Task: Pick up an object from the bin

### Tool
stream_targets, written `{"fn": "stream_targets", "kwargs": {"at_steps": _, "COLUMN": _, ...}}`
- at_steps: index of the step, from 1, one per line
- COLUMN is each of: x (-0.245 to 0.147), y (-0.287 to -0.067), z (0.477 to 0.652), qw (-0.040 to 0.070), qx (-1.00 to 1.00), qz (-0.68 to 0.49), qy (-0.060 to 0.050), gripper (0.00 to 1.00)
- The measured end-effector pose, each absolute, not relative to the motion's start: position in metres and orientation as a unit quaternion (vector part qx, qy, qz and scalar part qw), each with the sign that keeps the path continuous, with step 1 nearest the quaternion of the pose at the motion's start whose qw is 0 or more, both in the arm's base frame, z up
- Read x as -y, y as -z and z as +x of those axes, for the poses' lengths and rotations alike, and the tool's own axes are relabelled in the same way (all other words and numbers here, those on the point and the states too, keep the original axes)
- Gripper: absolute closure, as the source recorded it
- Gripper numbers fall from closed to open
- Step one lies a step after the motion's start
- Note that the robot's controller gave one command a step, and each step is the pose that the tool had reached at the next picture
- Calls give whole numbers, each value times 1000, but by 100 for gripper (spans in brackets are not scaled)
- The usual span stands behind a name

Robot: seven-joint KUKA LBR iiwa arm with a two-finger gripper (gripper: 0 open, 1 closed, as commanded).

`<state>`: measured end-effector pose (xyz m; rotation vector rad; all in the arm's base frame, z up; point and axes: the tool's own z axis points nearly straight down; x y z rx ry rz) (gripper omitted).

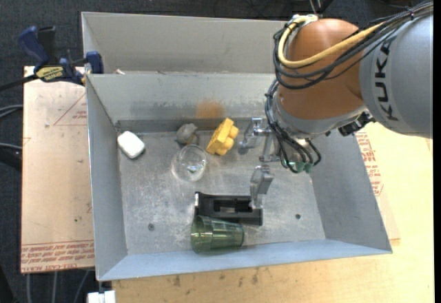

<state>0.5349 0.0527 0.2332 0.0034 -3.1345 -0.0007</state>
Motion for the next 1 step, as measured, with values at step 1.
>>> {"fn": "stream_targets", "kwargs": {"at_steps": 1, "x": -52, "y": -237, "z": 536, "qw": 0, "qx": 1000, "qz": 0, "qy": 1, "gripper": 0}}
